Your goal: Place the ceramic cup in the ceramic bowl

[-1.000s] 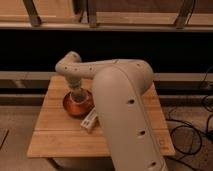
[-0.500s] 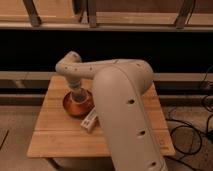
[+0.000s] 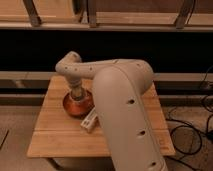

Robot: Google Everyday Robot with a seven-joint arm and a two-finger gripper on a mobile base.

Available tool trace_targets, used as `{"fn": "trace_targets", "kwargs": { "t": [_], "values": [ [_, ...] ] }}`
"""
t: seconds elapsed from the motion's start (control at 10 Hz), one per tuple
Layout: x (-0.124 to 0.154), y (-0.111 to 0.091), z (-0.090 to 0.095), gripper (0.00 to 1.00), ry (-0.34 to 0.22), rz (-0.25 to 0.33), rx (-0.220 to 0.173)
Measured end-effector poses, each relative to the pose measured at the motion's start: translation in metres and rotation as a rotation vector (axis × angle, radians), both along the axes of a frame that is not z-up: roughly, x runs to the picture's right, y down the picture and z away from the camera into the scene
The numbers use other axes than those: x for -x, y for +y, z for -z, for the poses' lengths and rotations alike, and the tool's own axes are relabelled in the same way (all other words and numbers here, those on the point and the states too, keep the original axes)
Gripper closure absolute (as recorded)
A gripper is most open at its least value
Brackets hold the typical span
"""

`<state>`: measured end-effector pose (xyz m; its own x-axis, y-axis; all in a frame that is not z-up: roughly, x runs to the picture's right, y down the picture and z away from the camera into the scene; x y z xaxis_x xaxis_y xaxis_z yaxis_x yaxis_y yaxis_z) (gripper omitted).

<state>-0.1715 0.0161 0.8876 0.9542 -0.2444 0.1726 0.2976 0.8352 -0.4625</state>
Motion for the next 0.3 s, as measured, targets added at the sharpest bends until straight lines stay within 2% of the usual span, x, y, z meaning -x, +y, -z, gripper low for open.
{"fn": "trace_targets", "kwargs": {
  "t": [0.3],
  "values": [
    [0.0001,-0.0001,0.0000,0.20,0.000,0.000,0.000]
  ]
}}
